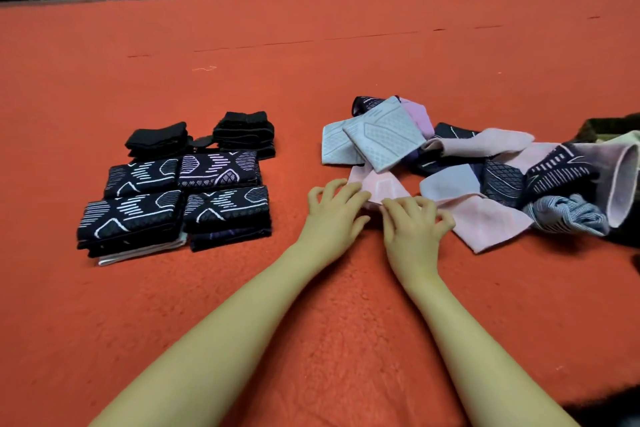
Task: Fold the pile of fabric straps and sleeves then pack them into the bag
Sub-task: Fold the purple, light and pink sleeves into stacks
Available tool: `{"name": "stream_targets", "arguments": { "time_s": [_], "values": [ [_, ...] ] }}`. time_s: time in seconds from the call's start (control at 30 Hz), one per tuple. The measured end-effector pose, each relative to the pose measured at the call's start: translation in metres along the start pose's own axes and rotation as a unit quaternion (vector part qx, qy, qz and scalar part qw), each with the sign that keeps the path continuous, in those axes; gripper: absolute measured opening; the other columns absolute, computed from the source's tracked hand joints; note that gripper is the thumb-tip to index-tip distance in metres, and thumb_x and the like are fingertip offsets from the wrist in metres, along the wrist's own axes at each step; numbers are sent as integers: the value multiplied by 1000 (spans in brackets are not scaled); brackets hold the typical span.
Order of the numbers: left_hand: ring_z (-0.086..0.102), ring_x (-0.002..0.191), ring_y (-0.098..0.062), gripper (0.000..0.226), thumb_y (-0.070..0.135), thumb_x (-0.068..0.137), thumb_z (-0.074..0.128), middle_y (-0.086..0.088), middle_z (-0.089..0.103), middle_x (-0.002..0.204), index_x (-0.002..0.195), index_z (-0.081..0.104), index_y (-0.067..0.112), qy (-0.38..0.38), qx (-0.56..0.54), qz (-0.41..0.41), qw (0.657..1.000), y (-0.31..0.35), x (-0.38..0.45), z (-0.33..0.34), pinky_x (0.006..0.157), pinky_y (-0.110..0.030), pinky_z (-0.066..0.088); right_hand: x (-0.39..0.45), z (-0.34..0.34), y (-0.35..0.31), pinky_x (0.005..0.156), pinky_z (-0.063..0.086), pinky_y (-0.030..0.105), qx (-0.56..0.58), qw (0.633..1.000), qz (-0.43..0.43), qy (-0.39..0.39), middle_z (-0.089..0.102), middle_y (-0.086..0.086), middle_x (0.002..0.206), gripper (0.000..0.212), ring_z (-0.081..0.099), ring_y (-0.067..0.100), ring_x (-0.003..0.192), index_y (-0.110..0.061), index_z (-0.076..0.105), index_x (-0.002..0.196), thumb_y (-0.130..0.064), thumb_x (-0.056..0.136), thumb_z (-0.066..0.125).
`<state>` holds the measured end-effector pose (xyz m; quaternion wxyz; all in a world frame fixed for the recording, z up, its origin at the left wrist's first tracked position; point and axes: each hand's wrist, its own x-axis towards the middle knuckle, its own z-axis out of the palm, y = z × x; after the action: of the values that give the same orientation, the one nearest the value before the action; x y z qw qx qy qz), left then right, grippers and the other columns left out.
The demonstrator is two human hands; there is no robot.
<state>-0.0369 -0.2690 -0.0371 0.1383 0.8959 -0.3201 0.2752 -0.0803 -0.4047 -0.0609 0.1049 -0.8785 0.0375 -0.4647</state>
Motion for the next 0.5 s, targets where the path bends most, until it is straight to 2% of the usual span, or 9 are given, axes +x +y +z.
{"name": "stream_targets", "arguments": {
  "time_s": [0.1,0.27,0.5],
  "values": [
    [44,105,-18,36,38,79,47,5,68,105,100,70,20,46,5,18,999,-6,-11,-16,79,-33,22,1,-16,-12,82,22,39,10,999,-38,19,64,-6,78,18,45,20,93,-20,69,83,-25,88,53],
    [44,99,-16,27,34,85,49,10,68,98,100,70,23,111,-29,6,993,-10,-30,-49,76,-32,20,7,-44,-34,78,21,36,52,993,-92,46,64,-8,76,15,47,18,88,-21,71,84,-23,88,57],
    [45,95,-15,23,36,84,53,10,68,91,87,74,25,133,-32,20,990,-24,-63,-90,73,-30,18,-3,-70,-71,78,20,35,102,982,-159,2,63,-11,77,17,47,13,84,-25,71,87,-28,88,55]
  ]
}}
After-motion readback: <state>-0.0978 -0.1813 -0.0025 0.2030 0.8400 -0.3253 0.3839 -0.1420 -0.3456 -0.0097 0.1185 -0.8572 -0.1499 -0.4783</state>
